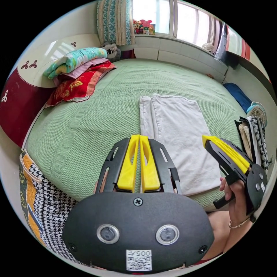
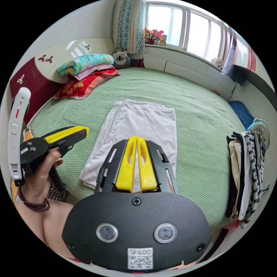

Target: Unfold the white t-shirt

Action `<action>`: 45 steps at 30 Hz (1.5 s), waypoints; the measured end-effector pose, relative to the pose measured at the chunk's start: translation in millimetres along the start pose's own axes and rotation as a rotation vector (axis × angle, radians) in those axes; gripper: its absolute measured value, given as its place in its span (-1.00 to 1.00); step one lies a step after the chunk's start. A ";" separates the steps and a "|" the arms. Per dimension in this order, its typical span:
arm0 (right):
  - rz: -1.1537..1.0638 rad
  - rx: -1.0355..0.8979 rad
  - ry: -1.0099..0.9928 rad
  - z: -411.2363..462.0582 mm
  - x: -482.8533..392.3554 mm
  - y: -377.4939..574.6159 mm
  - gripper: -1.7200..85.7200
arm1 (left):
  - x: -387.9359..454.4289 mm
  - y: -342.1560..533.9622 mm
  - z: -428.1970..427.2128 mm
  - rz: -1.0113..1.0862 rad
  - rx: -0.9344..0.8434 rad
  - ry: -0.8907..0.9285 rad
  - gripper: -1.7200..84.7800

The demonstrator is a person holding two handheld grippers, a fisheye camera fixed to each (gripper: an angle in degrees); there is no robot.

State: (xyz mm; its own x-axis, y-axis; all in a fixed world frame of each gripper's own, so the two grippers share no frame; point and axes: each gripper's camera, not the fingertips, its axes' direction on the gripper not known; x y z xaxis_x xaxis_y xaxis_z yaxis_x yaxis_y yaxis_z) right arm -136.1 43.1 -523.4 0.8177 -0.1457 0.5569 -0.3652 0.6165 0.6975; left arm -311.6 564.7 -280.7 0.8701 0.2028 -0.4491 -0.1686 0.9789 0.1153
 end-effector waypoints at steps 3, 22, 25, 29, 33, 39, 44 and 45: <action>-0.003 -0.007 0.014 -1.5 -0.7 -0.1 -0.99 | -5.9 3.2 -1.2 -0.007 0.006 0.024 -0.96; -0.106 -0.046 0.008 -4.4 -25.9 -4.5 -0.99 | -10.2 19.3 2.2 0.046 -0.011 0.079 -0.97; -0.120 -0.053 0.014 -1.4 -27.0 -5.2 -0.99 | -13.9 19.2 -0.3 0.021 -0.001 0.106 -0.96; -0.114 -0.055 0.008 2.7 -24.6 -6.6 -0.99 | -15.6 15.3 -2.3 -0.001 0.003 0.103 -0.96; -0.107 -0.061 0.000 7.6 -23.4 -9.6 -0.99 | -6.8 11.2 -8.6 0.042 0.046 0.048 -0.96; -0.108 -0.069 -0.048 15.6 -21.5 -14.8 -0.89 | 1.0 -3.7 -28.4 0.119 0.065 0.109 -0.96; -0.102 -0.115 -0.188 23.7 -17.7 -21.3 -0.75 | 0.0 -24.0 -46.2 0.136 0.124 0.092 -0.96; -0.103 -0.115 -0.198 25.2 -17.6 -22.4 -0.72 | -0.6 -25.1 -47.1 0.139 0.136 0.076 -0.96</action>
State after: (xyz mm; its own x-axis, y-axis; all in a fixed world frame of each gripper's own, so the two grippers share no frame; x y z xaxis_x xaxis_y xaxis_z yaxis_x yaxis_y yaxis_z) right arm -153.6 12.3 -537.4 0.7406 -0.3544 0.5709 -0.2218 0.6731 0.7055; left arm -329.7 541.2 -325.0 0.8046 0.3417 -0.4856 -0.2156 0.9301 0.2972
